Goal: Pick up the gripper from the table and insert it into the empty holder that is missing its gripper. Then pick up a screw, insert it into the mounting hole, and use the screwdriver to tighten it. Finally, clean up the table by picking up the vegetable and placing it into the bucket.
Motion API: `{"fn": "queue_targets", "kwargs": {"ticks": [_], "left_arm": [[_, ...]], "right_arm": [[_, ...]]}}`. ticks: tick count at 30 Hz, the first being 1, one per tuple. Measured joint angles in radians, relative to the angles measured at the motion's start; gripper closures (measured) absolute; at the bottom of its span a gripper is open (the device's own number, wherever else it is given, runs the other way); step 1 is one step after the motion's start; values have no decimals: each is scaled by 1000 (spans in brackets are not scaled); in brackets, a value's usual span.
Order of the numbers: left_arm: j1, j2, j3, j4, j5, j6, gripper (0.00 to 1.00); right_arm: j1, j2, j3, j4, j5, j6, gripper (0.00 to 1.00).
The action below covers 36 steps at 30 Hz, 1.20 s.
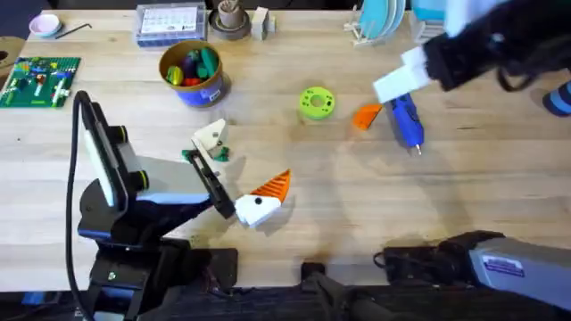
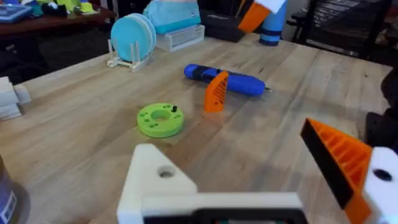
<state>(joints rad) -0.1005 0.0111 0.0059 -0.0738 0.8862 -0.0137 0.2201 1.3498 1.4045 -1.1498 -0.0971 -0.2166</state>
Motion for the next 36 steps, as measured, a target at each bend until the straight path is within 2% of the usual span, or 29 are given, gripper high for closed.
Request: {"fn": "queue_targets", "kwargs": {"ticks": [6,9,12,21,32,36], "left_arm": [[0,0,0,0,5,7,8],[0,0,0,0,5,8,8],[0,0,0,-1,8,10,8],[0,0,0,-1,8,11,7],[0,0,0,-1,8,11,7],[0,0,0,-1,8,11,7]], "right_arm": [[37,183,8,-16,7,-17,7],[37,229,2,27,9,-18,7],[37,233,-28,72,24,-20,7],[37,230,-232,243,80,-22,7],[37,230,-253,323,86,-23,8],[37,230,-258,336,86,-24,66]]}}
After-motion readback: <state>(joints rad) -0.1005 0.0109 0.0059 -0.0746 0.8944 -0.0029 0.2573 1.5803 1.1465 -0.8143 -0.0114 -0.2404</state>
